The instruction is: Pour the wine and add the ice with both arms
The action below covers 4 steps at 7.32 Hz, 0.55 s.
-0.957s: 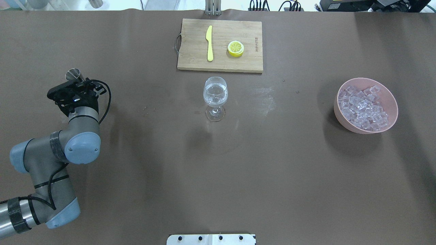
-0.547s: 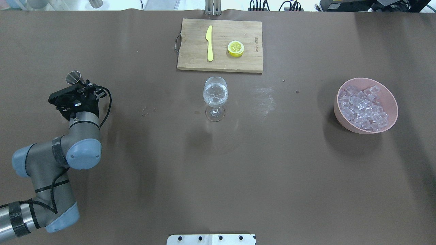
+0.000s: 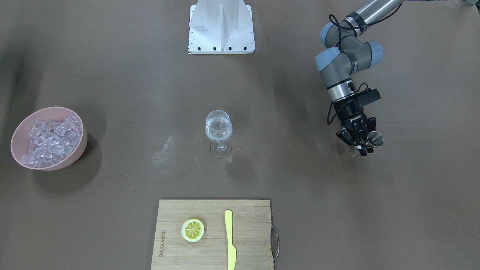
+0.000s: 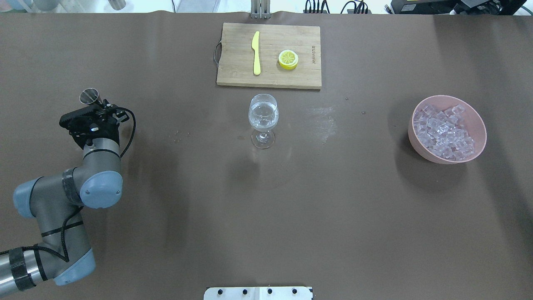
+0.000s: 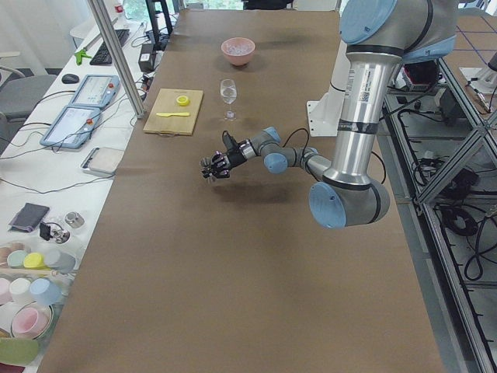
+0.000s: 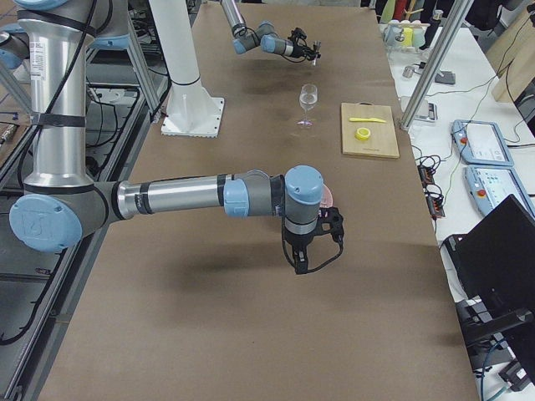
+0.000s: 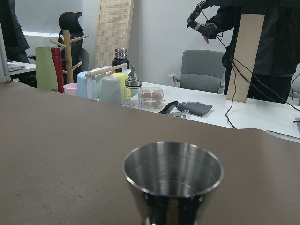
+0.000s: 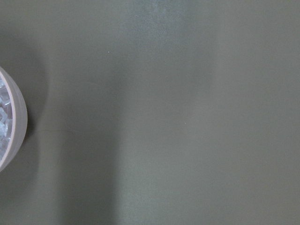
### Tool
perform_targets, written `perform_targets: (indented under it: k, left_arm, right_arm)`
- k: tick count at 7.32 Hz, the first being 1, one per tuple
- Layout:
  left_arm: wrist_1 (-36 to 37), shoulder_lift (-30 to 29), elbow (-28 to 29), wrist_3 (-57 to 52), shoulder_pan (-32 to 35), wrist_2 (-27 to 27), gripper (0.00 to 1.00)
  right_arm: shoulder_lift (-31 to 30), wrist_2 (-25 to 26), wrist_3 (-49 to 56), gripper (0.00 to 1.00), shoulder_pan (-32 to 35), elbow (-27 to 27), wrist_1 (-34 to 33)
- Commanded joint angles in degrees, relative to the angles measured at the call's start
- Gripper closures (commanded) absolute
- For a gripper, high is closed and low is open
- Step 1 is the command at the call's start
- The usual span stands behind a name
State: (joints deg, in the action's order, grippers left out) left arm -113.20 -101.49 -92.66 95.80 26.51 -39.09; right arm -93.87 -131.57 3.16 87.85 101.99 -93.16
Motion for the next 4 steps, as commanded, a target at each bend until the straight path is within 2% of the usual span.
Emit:
perform_targets:
  k: [1,2,3,4]
  left_arm:
    - [0.0,0.0,0.0,-0.4,-0.1,-0.2,0.74]
    - [0.0,0.0,0.0,-0.4,-0.1,-0.4,0.43]
    - [0.0,0.1,0.0,-0.4,-0.1,-0.2,0.02]
    - [0.0,0.1,0.0,-0.4,-0.2,-0.1,0.01]
  right_arm:
    - [0.0,0.0,0.0,0.00,0.0,0.1,0.0]
    - [0.0,0.0,0.0,0.00,0.0,0.1,0.0]
    - [0.0,0.0,0.0,0.00,0.0,0.1,0.0]
    - [0.1,0.0,0.0,0.00,0.0,0.1,0.0]
